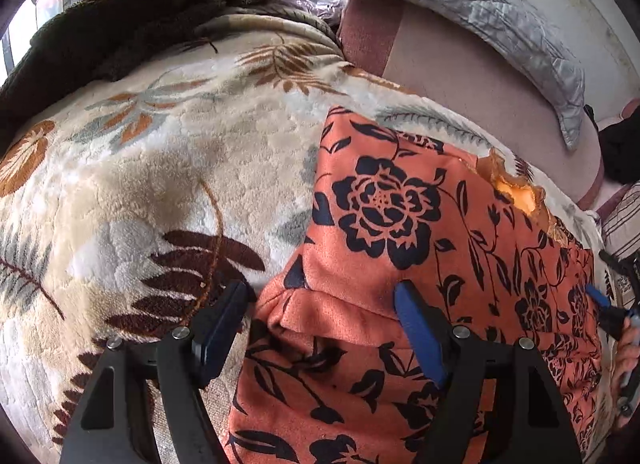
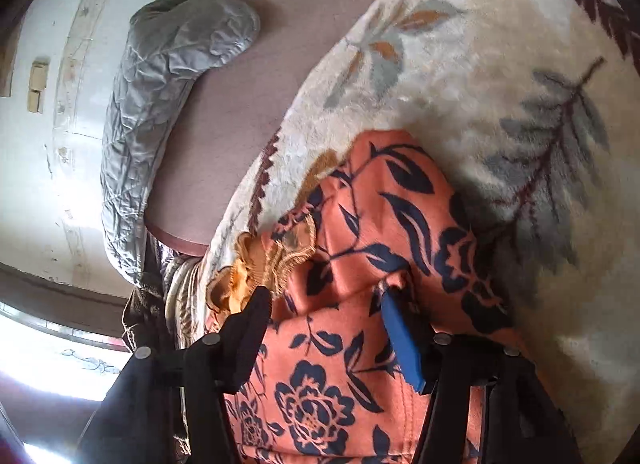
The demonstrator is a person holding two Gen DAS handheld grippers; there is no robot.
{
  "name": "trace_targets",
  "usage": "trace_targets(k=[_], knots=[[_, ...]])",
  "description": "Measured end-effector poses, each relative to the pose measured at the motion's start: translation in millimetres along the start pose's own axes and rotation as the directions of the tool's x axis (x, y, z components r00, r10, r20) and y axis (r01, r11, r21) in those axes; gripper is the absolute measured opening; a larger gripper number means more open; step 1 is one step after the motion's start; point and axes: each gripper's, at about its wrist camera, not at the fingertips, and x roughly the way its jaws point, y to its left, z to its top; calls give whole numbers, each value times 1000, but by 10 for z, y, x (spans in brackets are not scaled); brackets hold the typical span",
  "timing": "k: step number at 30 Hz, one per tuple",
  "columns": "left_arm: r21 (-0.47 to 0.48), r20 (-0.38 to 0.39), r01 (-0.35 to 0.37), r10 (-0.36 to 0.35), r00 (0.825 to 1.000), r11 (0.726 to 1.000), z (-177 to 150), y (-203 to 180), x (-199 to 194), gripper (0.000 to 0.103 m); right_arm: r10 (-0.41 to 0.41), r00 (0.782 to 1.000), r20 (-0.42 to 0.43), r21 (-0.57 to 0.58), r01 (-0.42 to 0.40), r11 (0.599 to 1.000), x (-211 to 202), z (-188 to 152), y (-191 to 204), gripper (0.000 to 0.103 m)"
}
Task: Fold small clothes
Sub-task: 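Grasp the collar edge with the right tool and fold it toward the hem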
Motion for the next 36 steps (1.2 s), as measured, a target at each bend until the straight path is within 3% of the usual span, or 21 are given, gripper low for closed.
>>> trace_targets(k=[4, 8, 12, 13, 15, 17, 19, 20, 22, 23, 26, 28, 32, 36], knots=[[-18, 31, 13, -12, 999, 1000, 21, -12, -79, 77, 82, 996, -43, -62, -85, 994, 158, 52, 316, 64], [1, 28, 3, -3, 1000, 1000, -9, -63, -53, 77, -22, 991, -135, -77, 11, 997, 638, 41, 305, 64], [0, 71, 3, -3, 998, 1000, 11, -45, -147, 77, 40, 997, -72, -101, -47, 994, 439, 125, 448, 65], [-10, 77, 10, -9, 997, 1000, 20, -36, -168, 77, 11, 998, -57, -130, -18, 991, 409, 145, 460, 65], [-17, 82, 28, -27, 996, 999, 19, -33, -188, 77, -132, 990, -55, -157, 122, 980, 481, 248, 332, 62], [-2, 84, 20, -20, 996, 1000, 11, -50, -193, 77, -97, 994, -44, -85, 93, 992, 414, 368, 175, 56], [0, 92, 18, -18, 996, 1000, 14, -54, -203, 77, -31, 999, 41, -137, 36, 990, 220, 400, 265, 60], [-3, 95, 19, -18, 995, 1000, 15, -55, -208, 77, -48, 997, 58, -168, 57, 984, 209, 432, 271, 65], [2, 95, 27, -27, 995, 1000, 12, -66, -209, 77, -134, 991, 26, -135, 137, 981, 295, 534, 108, 61], [8, 97, 26, -26, 995, 1000, 9, -74, -212, 77, -110, 993, 42, -104, 114, 988, 258, 573, 41, 56], [6, 109, 25, -25, 994, 1000, 14, -57, -243, 77, -122, 982, 145, -92, 137, 986, 61, 636, 26, 59], [5, 116, 31, -31, 993, 1000, 19, -24, -270, 77, -194, 976, 95, -96, 203, 974, 73, 641, 4, 59], [8, 159, 18, -19, 987, 1000, 40, 95, -358, 77, -156, 978, 142, -132, 174, 976, -384, 285, 155, 59], [-9, 201, 22, -20, 979, 1000, 25, 277, -552, 77, -159, 979, 129, -232, 186, 955, -986, -529, 246, 63]])
